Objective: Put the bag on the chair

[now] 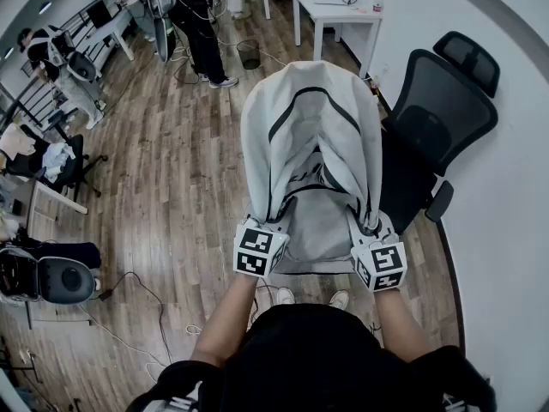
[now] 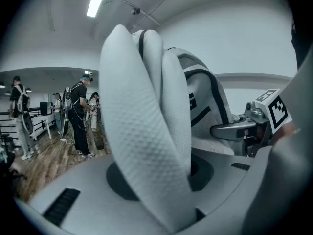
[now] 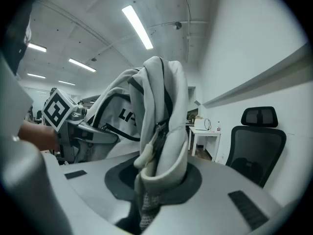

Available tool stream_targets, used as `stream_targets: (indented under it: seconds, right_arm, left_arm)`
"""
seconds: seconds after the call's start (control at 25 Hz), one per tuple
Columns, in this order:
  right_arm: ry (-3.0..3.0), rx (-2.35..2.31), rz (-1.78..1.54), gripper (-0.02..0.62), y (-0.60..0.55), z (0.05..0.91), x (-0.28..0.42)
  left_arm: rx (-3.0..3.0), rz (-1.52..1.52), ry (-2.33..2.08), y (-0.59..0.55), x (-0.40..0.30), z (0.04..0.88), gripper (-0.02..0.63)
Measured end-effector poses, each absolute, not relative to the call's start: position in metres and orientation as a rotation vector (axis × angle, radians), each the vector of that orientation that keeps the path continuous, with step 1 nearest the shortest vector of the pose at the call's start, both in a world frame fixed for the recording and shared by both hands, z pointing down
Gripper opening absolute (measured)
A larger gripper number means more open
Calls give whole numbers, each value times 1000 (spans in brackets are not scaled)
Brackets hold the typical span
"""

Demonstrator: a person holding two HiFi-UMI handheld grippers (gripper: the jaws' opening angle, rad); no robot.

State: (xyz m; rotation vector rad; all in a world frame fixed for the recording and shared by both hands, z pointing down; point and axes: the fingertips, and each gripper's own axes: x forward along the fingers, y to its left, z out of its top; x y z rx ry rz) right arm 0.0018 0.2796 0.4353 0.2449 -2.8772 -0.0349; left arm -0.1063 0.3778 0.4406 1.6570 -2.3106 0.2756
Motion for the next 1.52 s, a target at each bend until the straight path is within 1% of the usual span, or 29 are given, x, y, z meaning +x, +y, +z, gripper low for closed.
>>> stream_targets:
  seconds: [0.48, 0.92, 1.12, 1.28, 1.52]
  right_arm:
    - [-2878, 288, -23, 64, 288, 446, -11]
    - [-2855, 320, -34, 83, 309, 444, -20]
    - [-2851, 330, -7, 84, 288, 449, -22]
    - [-2848, 352, 80, 84, 251, 459, -19]
    - [-2841, 402, 119, 83, 191, 466, -23]
  left_arm:
    - [1693, 273, -2283, 384, -118, 449, 137]
    - [1749, 271, -2230, 400, -133, 448, 137]
    - [1769, 274, -2202, 376, -139, 452, 137]
    - [1812, 289, -2147, 339, -136, 458, 137]
    - [1856, 314, -2093, 275, -142, 464, 135]
